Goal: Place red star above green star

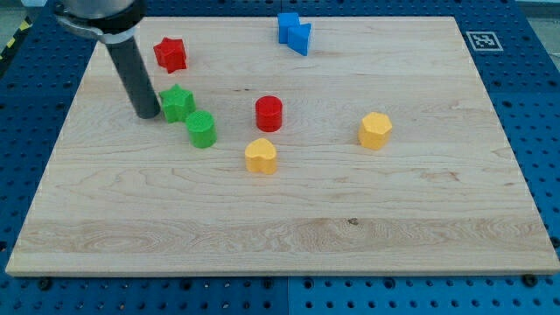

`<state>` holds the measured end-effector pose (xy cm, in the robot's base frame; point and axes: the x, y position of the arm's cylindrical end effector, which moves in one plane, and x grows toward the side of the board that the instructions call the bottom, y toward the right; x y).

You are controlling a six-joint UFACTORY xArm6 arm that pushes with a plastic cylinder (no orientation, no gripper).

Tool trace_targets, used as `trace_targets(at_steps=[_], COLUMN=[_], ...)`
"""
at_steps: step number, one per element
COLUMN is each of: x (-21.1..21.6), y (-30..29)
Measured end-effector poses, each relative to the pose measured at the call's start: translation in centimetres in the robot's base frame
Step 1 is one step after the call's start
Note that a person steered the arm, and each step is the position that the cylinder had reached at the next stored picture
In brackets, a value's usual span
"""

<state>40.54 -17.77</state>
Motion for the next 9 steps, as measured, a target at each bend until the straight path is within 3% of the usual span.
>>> trace_targets(at_steps=[3,4,6,8,9], x=[0.0,-0.4,-8.2,-13.2,-13.5], y=[3.2,1.3,-5.0,-4.8,-4.3])
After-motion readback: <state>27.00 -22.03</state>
